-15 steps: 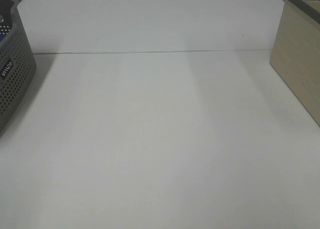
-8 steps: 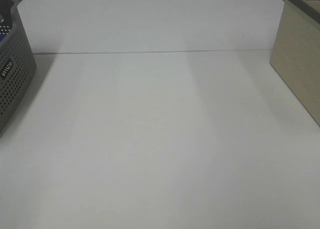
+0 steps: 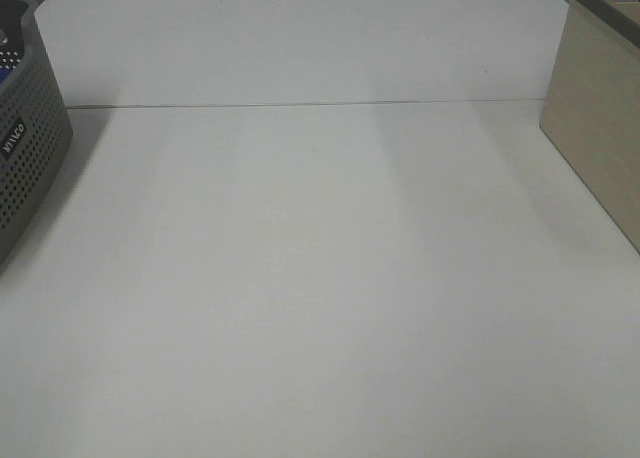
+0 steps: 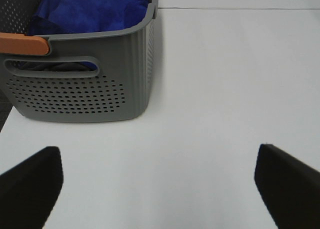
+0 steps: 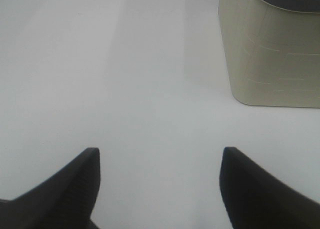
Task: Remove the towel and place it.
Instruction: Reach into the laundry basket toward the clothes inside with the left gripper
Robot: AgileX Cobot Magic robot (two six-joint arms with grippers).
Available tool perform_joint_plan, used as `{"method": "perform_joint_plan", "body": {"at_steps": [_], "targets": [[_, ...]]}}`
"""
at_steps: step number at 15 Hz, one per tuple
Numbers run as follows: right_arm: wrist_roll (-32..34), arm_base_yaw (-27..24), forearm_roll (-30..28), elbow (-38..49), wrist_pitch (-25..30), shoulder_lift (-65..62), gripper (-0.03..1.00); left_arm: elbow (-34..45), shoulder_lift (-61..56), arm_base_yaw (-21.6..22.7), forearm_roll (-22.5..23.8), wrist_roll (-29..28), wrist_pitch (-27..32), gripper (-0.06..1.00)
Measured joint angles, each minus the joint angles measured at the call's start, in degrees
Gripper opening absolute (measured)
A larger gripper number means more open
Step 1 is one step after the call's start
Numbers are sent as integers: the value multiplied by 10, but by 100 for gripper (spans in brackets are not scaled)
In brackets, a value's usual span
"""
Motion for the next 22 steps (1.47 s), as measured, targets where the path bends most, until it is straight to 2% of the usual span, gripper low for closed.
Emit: {"method": "perform_joint_plan", "body": {"at_steps": [18,22], "targets": [[0,0,0,0,0,0,67,0,0,0,0,0,0,99],[0,0,0,0,0,0,67,-84,129,0,0,89,47,99]]}}
